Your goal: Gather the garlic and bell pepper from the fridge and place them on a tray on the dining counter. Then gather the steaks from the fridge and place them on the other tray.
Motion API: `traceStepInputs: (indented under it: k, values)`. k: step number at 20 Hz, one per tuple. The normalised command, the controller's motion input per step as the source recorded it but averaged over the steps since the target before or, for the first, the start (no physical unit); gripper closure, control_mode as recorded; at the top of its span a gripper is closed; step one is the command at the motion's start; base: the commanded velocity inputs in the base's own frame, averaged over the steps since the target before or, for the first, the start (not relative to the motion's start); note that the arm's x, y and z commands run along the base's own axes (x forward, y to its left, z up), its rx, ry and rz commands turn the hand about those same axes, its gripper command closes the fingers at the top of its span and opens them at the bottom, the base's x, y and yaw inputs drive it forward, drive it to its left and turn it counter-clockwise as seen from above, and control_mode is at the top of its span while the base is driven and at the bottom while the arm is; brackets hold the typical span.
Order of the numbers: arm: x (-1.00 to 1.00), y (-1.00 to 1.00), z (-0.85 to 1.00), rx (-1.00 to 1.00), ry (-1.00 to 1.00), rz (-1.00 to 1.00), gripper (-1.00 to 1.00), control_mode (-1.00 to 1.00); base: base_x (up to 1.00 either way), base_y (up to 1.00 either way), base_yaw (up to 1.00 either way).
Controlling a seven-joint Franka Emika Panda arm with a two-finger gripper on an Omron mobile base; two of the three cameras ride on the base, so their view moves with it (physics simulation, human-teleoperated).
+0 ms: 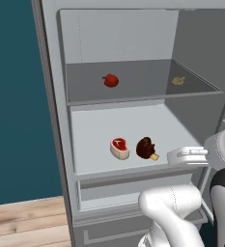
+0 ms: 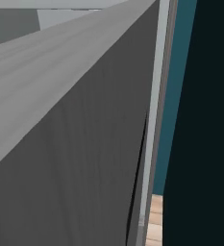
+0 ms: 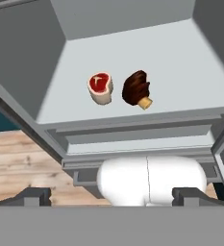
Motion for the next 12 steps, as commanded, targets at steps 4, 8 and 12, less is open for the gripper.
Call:
traceStepInputs:
  k: [4, 8, 12]
  values:
    - [0.00, 0.00, 0.00, 0.00, 0.00, 0.00, -1.00, 1.00, 0.48, 0.00, 0.00]
    - [0.13, 0.00, 0.22, 0.00, 0.15, -0.05, -1.00, -1.00, 0.10, 0.00, 0.00]
    - [0.17, 0.00, 0.63, -0.01, 0.21, -0.08, -1.00, -1.00, 0.00, 0.00, 0.00]
